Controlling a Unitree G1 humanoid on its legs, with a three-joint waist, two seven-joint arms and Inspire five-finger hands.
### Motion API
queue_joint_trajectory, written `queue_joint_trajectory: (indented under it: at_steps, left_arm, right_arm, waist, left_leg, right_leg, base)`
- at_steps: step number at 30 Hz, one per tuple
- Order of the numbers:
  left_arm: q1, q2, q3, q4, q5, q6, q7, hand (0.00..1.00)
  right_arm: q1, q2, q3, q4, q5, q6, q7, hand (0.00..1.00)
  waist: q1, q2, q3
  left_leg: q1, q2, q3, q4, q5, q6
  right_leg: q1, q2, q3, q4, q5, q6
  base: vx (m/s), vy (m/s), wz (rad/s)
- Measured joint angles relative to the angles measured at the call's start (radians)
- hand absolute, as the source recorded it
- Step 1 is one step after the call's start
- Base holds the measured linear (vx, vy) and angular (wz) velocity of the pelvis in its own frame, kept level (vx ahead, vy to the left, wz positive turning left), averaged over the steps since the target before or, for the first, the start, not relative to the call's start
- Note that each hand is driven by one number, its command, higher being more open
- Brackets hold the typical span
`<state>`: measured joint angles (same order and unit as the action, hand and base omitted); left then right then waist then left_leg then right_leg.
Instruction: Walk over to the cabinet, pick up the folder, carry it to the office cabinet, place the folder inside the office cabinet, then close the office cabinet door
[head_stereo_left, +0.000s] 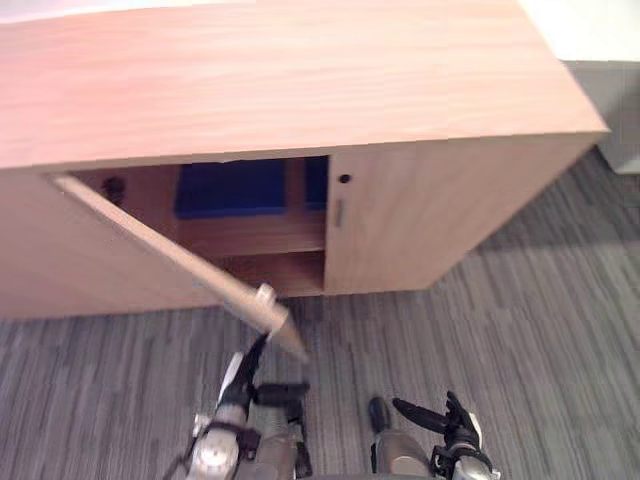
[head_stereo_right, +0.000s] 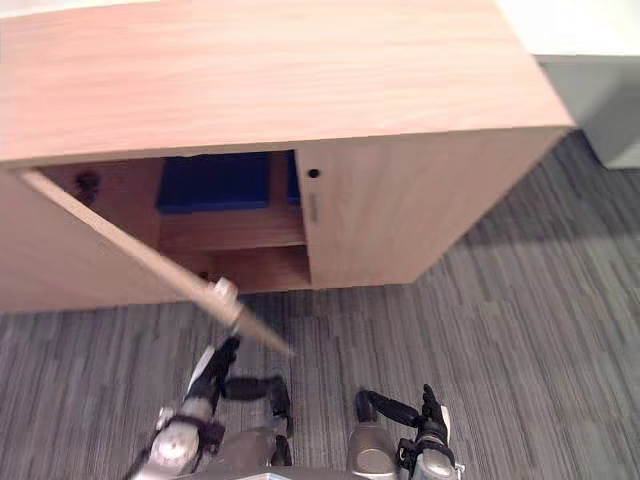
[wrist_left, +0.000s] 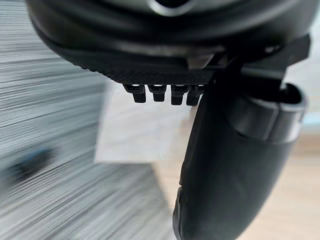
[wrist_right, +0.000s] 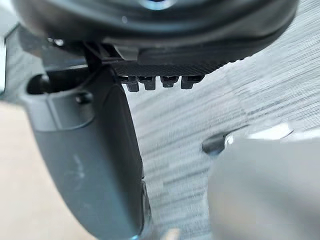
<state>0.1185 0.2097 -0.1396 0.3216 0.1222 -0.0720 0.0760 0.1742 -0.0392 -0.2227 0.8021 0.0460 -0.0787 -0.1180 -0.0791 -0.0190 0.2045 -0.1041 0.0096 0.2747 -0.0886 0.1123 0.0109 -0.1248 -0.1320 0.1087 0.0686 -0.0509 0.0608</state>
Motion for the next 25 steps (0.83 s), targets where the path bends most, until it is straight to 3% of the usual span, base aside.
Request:
queue_joint_trajectory:
  at_steps: [1, 2, 7, 12, 18, 20, 25]
  left_arm:
    - [-0.059, 0.012, 0.017, 0.005, 0.018, 0.0, 0.022, 1.0]
    - [-0.1, 0.02, 0.036, 0.009, 0.018, 0.0, 0.039, 1.0]
    - [-0.205, 0.053, 0.056, 0.089, 0.017, -0.001, 0.089, 1.0]
    - [-0.236, 0.052, 0.055, 0.209, 0.014, -0.009, 0.093, 1.0]
    - [-0.104, 0.028, 0.057, 0.236, -0.019, -0.011, 0.081, 1.0]
    - [-0.032, -0.007, 0.093, 0.283, -0.043, -0.011, 0.051, 1.0]
    - [0.049, -0.022, 0.158, 0.419, -0.105, -0.008, 0.001, 1.0]
  right_arm:
    - [0.006, -0.001, -0.006, 0.014, 0.0, 0.001, 0.0, 1.0]
    - [0.008, -0.001, -0.007, 0.022, 0.0, 0.001, -0.001, 1.0]
    - [0.011, -0.006, -0.007, 0.035, 0.0, 0.004, 0.002, 1.0]
    - [-0.014, -0.031, -0.006, 0.038, 0.0, 0.008, 0.002, 1.0]
    - [-0.015, -0.034, -0.007, 0.049, 0.001, 0.011, 0.0, 1.0]
    - [-0.008, -0.034, -0.01, 0.057, 0.001, 0.024, 0.0, 1.0]
    - [-0.008, -0.035, -0.04, 0.057, 0.001, 0.027, 0.0, 1.0]
  waist:
    - [-0.014, 0.001, -0.015]
    - [-0.021, 0.002, -0.016]
    - [-0.023, 0.016, -0.027]
    - [-0.025, 0.028, -0.035]
    - [-0.021, 0.029, -0.037]
    - [-0.013, 0.029, -0.045]
    - [0.007, 0.028, -0.055]
  left_leg:
    - [0.006, 0.003, 0.013, 0.0, -0.005, -0.005]
    - [0.017, 0.007, 0.016, 0.0, -0.001, 0.001]
    - [0.037, 0.029, 0.009, 0.0, -0.001, 0.001]
    - [0.056, 0.038, -0.009, 0.0, 0.0, 0.0]
    - [0.053, 0.034, -0.03, -0.006, 0.007, -0.01]
    - [0.051, 0.03, -0.045, -0.006, 0.003, -0.018]
    - [0.043, 0.022, -0.07, -0.006, 0.0, -0.015]
  right_leg:
    - [0.007, 0.003, 0.006, -0.017, 0.019, 0.03]
    - [0.023, 0.007, 0.007, -0.027, 0.028, 0.04]
    - [0.051, 0.029, -0.008, -0.036, 0.03, 0.043]
    - [0.073, 0.037, -0.028, -0.036, 0.03, 0.043]
    - [0.072, 0.031, -0.051, -0.033, 0.026, 0.037]
    - [0.076, 0.027, -0.066, -0.035, 0.015, 0.024]
    - [0.086, 0.018, -0.092, -0.043, 0.005, 0.034]
  base:
    - [0.12, -0.064, -0.31]
    - [0.13, -0.063, -0.24]
    - [0.1, -0.085, -0.04]
    - [0.01, -0.048, 0.04]
    - [-0.09, -0.007, 0.1]
    - [-0.09, 0.013, 0.2]
    - [-0.03, 0.014, 0.16]
